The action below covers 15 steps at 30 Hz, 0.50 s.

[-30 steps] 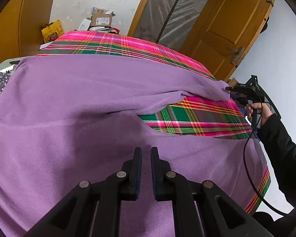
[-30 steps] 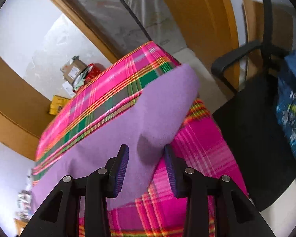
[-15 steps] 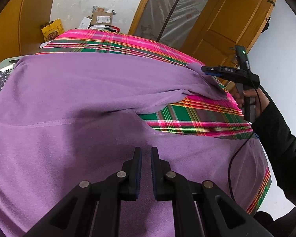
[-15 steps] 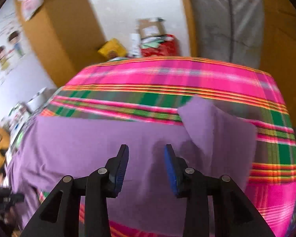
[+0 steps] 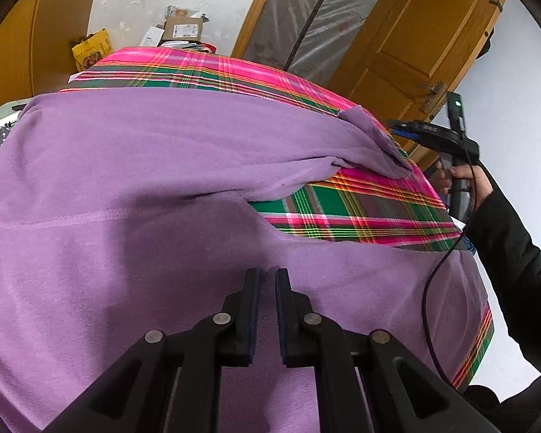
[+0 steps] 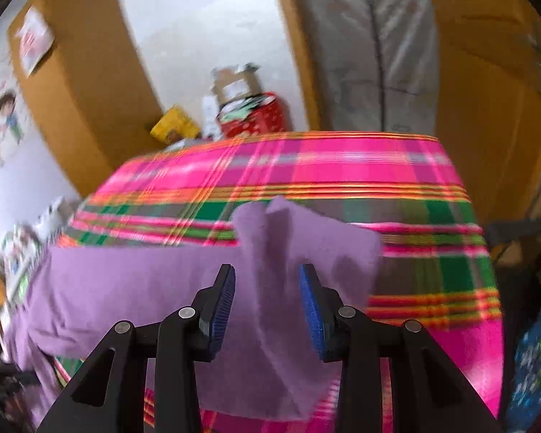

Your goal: Fold clothes

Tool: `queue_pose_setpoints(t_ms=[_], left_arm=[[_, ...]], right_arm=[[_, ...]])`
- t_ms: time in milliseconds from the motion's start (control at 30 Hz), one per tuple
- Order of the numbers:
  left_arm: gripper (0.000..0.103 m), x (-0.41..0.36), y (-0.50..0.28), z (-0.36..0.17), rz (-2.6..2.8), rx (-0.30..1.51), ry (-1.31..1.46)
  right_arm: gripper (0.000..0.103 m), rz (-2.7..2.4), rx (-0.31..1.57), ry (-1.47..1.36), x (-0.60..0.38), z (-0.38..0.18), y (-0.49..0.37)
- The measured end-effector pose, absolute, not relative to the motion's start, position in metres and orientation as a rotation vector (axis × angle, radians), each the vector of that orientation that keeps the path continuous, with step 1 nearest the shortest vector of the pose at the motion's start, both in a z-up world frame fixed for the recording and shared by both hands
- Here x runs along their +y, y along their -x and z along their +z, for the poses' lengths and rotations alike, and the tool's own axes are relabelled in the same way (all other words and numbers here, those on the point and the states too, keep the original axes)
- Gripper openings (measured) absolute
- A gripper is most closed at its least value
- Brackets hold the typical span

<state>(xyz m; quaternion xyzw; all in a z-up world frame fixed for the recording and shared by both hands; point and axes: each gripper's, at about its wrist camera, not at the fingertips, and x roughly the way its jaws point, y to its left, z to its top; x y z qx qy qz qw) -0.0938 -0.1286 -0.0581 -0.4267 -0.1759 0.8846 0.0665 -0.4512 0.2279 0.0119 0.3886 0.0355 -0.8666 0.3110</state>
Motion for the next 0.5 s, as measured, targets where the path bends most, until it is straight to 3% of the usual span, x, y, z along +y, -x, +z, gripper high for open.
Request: queue_pose_setpoints(t_ms=[200, 300, 367, 400, 500], left_arm=[[0.009, -0.133, 0.092, -0.056, 2.681, -0.541, 1.291], [0.009, -0.134, 0.091, -0.055, 2.684, -0.544, 1.290], [0.009, -0.134, 0.091, -0.055, 2.684, -0.544, 1.286], [0.009, -0.134, 0.091, -0.054, 2.683, -0.542, 1.284], [0.009, -0.133, 0.092, -0.053, 2.680, -0.539, 1.276]], right_arm=[[0.039, -2.287, 0.253, -1.093, 0.180, -0.014, 0.476], [0.037, -2.320, 0.242, -1.167, 0.183, -0.022, 0.489], [0.009, -2.343, 0.205, -1.190, 0.192, -0.023, 0.493], [0.005, -2.354, 0.173, -1.184, 0.199, -0.021, 0.493], [0.005, -2.432, 0.023, -1.144, 0.234, -0.006, 0.491]])
